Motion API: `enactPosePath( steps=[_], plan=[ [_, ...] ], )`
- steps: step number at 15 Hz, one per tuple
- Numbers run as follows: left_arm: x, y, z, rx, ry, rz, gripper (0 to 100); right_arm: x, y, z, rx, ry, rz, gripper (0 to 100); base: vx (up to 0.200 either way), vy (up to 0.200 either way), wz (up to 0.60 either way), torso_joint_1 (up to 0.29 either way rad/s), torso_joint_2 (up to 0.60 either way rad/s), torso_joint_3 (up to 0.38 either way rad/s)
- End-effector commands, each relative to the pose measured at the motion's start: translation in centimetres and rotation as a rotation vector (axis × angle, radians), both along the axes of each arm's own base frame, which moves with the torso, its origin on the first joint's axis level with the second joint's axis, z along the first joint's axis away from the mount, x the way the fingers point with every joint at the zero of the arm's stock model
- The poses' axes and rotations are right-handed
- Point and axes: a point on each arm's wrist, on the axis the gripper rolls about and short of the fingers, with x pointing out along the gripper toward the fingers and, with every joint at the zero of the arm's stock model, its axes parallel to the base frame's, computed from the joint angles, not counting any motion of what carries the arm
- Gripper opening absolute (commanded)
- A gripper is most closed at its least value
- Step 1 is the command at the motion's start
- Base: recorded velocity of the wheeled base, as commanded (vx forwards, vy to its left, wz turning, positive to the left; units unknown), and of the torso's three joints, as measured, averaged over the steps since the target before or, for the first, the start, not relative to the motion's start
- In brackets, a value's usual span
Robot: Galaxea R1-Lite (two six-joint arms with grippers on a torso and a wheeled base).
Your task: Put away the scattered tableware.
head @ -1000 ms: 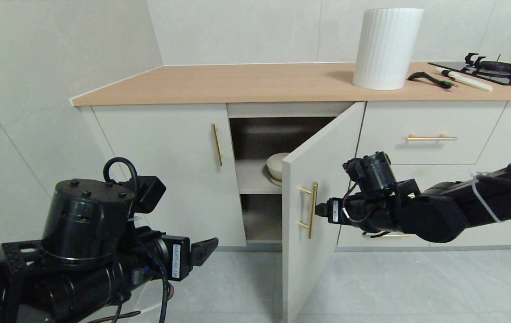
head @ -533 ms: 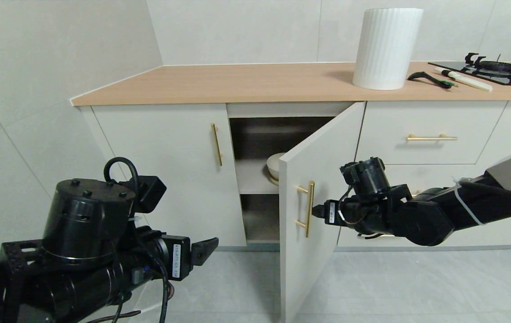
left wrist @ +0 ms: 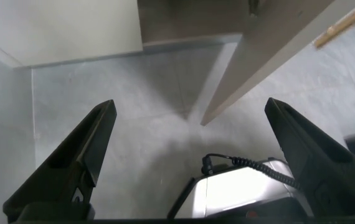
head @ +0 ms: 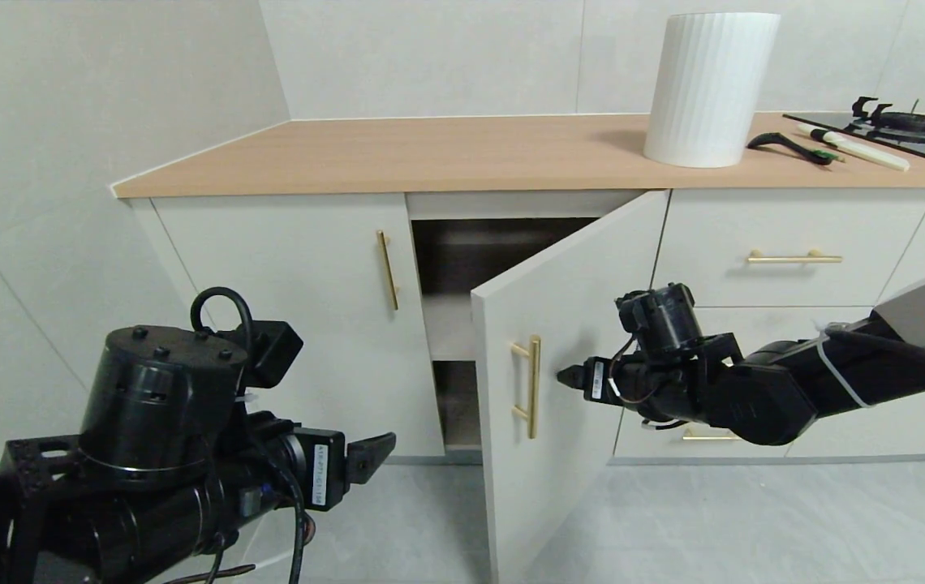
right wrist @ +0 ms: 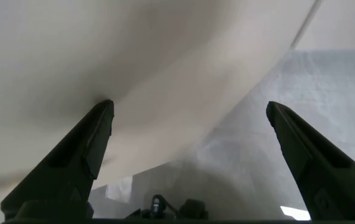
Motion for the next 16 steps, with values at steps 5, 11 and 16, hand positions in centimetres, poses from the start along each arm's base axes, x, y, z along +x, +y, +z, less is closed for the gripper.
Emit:
enactPosePath(
  steps=[5, 11, 16],
  plan=[
    [0.2, -0.1, 0.3, -0.011, -0.011, 0.007, 100, 0.0, 0.1, 0.5, 0.028, -0.021, -0.007, 100, 0.12, 0.0, 0.0, 0.002, 0.0, -0.001],
    [0.1, 0.0, 0.5, -0.019, -0.019, 0.01, 100, 0.8, 0.5, 1.0, 0.121, -0.077, -0.041, 100, 0.0, 0.0, 0.0, 0.0, 0.0, 0.0],
    [0.1, 0.0, 0.5, -0.018, -0.018, 0.01, 100, 2.8, 1.5, 0.6, 0.162, -0.115, -0.162, 100, 0.0, 0.0, 0.0, 0.0, 0.0, 0.0]
  ],
)
